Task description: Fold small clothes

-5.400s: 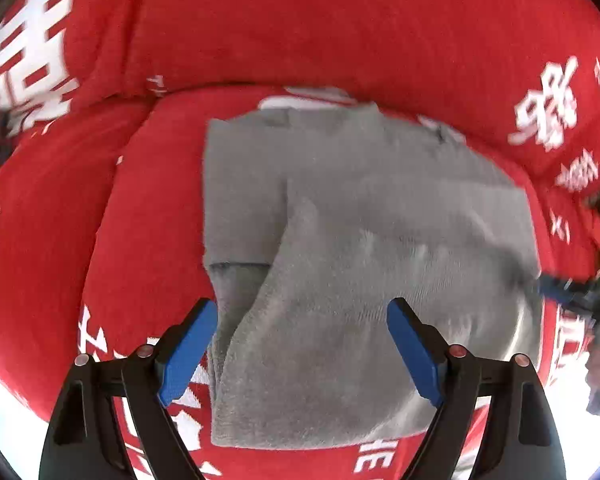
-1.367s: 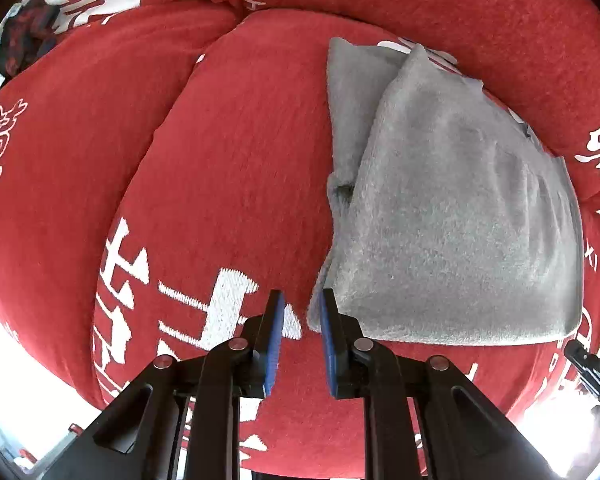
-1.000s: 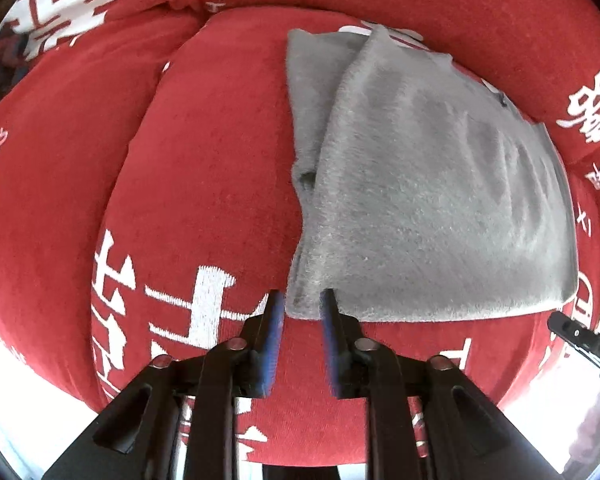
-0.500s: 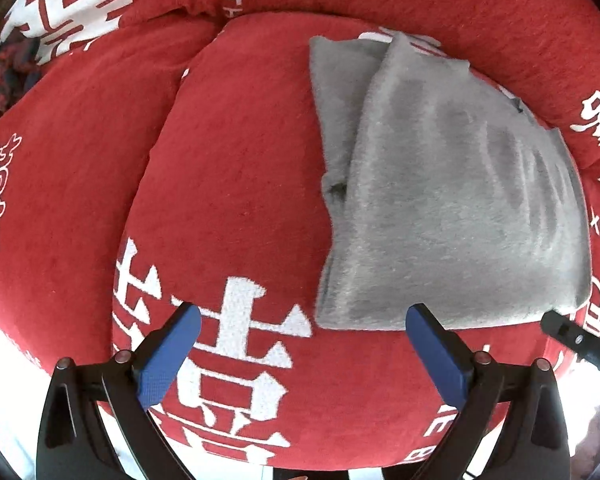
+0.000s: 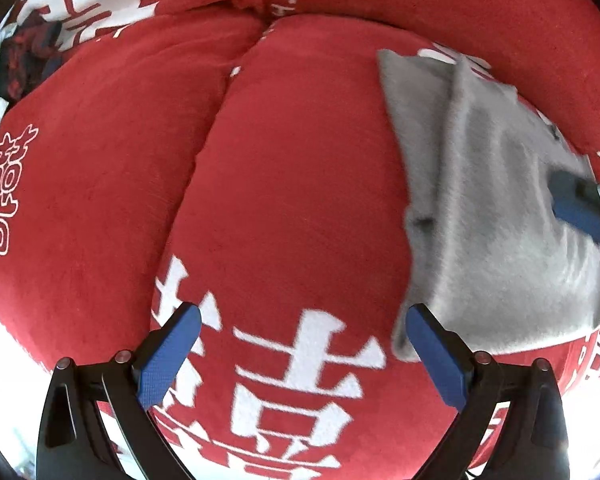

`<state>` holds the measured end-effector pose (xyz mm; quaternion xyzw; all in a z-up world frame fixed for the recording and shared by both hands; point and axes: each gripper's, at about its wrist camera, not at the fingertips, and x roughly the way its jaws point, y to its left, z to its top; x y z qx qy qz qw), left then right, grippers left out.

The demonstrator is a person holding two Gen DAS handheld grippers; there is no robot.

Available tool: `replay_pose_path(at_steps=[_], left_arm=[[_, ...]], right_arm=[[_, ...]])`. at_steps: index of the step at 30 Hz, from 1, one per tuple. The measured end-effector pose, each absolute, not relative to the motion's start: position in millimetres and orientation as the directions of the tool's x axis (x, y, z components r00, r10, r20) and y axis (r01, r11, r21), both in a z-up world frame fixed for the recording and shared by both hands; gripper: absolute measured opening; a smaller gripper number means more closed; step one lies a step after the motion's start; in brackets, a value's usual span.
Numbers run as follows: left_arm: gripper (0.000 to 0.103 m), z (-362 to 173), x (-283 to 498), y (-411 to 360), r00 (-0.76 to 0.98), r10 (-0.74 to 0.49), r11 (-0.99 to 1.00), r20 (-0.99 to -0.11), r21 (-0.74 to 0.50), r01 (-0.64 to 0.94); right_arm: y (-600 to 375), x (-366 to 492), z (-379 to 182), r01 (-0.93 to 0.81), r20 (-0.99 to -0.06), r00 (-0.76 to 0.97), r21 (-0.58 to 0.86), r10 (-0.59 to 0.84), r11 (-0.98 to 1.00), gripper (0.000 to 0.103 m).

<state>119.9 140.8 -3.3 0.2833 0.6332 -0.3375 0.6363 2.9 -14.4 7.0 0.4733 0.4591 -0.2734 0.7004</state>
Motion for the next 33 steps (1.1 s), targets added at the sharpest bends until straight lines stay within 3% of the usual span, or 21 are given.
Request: replay_pose_path(at_steps=[9, 10, 11, 13, 17, 20, 22, 23, 24, 25, 26, 28, 29, 31, 33], left_arm=[[0.103, -7.0, 142.0, 147.0, -0.01, -0.104, 0.617, -0.995, -0.072, 0.784], [0.103, -6.2, 144.9, 147.6, -0.009, -0.112, 0.618, -0.994, -0.076, 0.782], [0.103, -5.5, 148.1, 147.4, -0.013, -0.121, 0.619, -0.993, -0.086, 0.781], [0.103, -2.1, 151.3, 146.9, -0.022, -0.142, 0.621, -0.99, -0.107, 0.776], [0.103, -0.3, 159.4, 144.3, -0.068, -0.182, 0.631, -0.981, -0.169, 0.757], [0.103, -0.9, 165.2, 141.3, -0.049, -0.176, 0.643, -0.983, -0.152, 0.751], [0.103, -0.3, 166.4, 139.9, -0.029, -0.171, 0.646, -0.985, -0.134, 0.751], [0.103, -0.3, 165.9, 138.2, -0.022, -0.168, 0.644, -0.986, -0.126, 0.754], [0.103, 0.9, 163.4, 137.9, -0.011, -0.165, 0.639, -0.986, -0.115, 0.761], [0.103, 1.1, 162.0, 136.0, 0.001, -0.161, 0.631, -0.987, -0.102, 0.769], [0.103, 1.2, 160.9, 134.6, 0.01, -0.159, 0.624, -0.987, -0.093, 0.776], [0.103, 2.0, 158.9, 131.4, 0.004, -0.163, 0.616, -0.987, -0.099, 0.782], [0.103, 1.7, 159.0, 129.9, -0.004, -0.167, 0.617, -0.986, -0.108, 0.78], [0.103, 4.0, 161.9, 130.2, -0.022, -0.184, 0.625, -0.983, -0.135, 0.769], [0.103, 5.3, 165.2, 131.6, -0.025, -0.202, 0.633, -0.979, -0.149, 0.759]], right_arm=[[-26.9, 84.3, -35.8, 0.825, -0.96, 0.278, 0.231, -0.015, 0.516, 0.041], [-24.6, 87.5, -35.3, 0.819, -0.964, 0.261, 0.194, -0.049, 0.54, 0.032], [-23.3, 89.9, -33.5, 0.812, -0.968, 0.236, 0.151, -0.081, 0.564, 0.0], [-27.3, 84.3, -27.7, 0.81, -0.959, 0.274, 0.187, -0.077, 0.555, 0.0], [-40.3, 71.4, -26.9, 0.753, -0.875, 0.476, 0.454, 0.082, 0.476, 0.0], [-38.6, 79.3, -22.7, 0.76, -0.893, 0.445, 0.413, 0.061, 0.502, 0.001], [-38.3, 84.9, -17.7, 0.794, -0.926, 0.377, 0.326, 0.005, 0.513, 0.006], [-37.0, 88.1, -16.3, 0.805, -0.94, 0.341, 0.281, -0.02, 0.523, 0.023], [-34.2, 92.1, -14.9, 0.809, -0.95, 0.311, 0.243, -0.039, 0.535, 0.053], [-31.3, 98.5, -15.4, 0.809, -0.959, 0.276, 0.197, -0.063, 0.553, 0.062], [-28.6, 104.1, -17.5, 0.805, -0.966, 0.248, 0.162, -0.075, 0.57, 0.063], [-23.3, 119.6, -29.5, 0.789, -0.984, 0.148, 0.056, -0.1, 0.612, 0.054], [-22.8, 124.6, -34.0, 0.783, -0.987, 0.105, 0.005, -0.125, 0.621, 0.013], [-28.0, 117.0, -35.4, 0.807, -0.984, 0.117, 0.017, -0.132, 0.59, 0.007], [-37.3, 91.3, -22.1, 0.832, -0.952, 0.29, 0.201, -0.097, 0.516, 0.007]])
